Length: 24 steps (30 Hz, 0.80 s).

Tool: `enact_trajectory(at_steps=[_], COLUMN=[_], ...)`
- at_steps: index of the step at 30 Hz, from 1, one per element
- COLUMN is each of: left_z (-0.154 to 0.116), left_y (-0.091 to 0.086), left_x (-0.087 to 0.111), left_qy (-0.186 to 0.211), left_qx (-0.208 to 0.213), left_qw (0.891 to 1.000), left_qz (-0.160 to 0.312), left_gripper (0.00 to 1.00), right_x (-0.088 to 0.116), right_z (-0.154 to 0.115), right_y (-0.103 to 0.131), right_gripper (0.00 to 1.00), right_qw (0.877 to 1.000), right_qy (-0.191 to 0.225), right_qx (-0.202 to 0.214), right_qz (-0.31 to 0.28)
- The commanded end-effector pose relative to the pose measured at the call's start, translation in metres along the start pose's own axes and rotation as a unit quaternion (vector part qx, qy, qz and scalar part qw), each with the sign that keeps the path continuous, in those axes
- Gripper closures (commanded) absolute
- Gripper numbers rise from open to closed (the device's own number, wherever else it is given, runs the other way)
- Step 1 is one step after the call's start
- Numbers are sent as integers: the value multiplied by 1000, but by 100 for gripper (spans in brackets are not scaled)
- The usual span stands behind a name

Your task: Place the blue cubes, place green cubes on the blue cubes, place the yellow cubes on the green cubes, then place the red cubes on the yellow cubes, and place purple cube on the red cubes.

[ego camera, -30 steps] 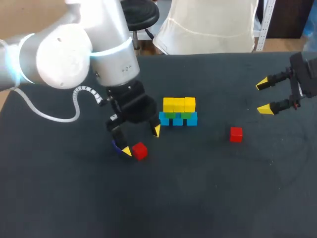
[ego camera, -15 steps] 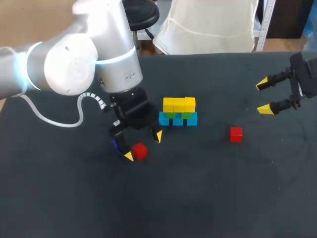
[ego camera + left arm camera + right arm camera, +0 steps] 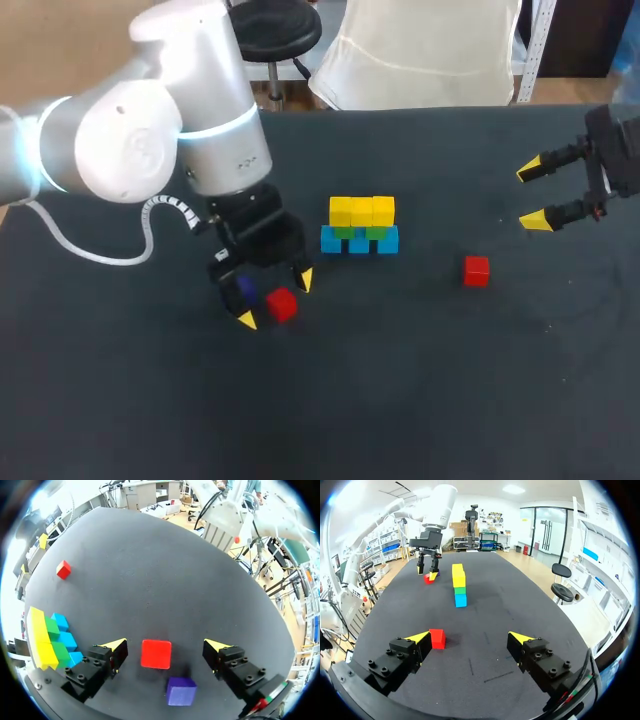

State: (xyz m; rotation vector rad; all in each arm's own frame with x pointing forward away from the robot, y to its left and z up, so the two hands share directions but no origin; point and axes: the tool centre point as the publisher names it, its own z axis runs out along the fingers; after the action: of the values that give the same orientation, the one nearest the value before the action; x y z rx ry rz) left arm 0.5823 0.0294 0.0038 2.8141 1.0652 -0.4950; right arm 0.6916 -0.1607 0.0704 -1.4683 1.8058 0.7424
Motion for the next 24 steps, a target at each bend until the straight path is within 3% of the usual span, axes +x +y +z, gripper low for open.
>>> enact_trajectory(at_steps=[1, 4, 9, 12, 19, 24], left_z=[0, 0, 2, 3, -7, -27], left_y=[0, 1, 3, 4, 10, 20], left_x=[1, 0, -2, -5, -21, -34], left_qy=[2, 6, 5, 4, 4, -14], left_qx=[0, 1, 1, -2, -10, -25], left_qw=[1000, 1000, 1000, 1000, 1000, 998], left_qz=[3, 5, 8, 13, 7, -51], left_gripper=[41, 60, 79, 99, 100, 100], right_x=[1, 1, 1, 1, 1, 1], right_z=[1, 1, 1, 1, 1, 1], right_y=[-1, -1, -1, -1, -1, -1], right_gripper=[0, 0, 0, 0, 0, 0], right_qw=[1000, 1000, 1000, 1000, 1000, 1000], right_qy=[-1, -1, -1, -1, -1, -1], right_qx=[-1, -1, -1, -1, -1, -1], right_qz=[0, 0, 0, 0, 0, 0])
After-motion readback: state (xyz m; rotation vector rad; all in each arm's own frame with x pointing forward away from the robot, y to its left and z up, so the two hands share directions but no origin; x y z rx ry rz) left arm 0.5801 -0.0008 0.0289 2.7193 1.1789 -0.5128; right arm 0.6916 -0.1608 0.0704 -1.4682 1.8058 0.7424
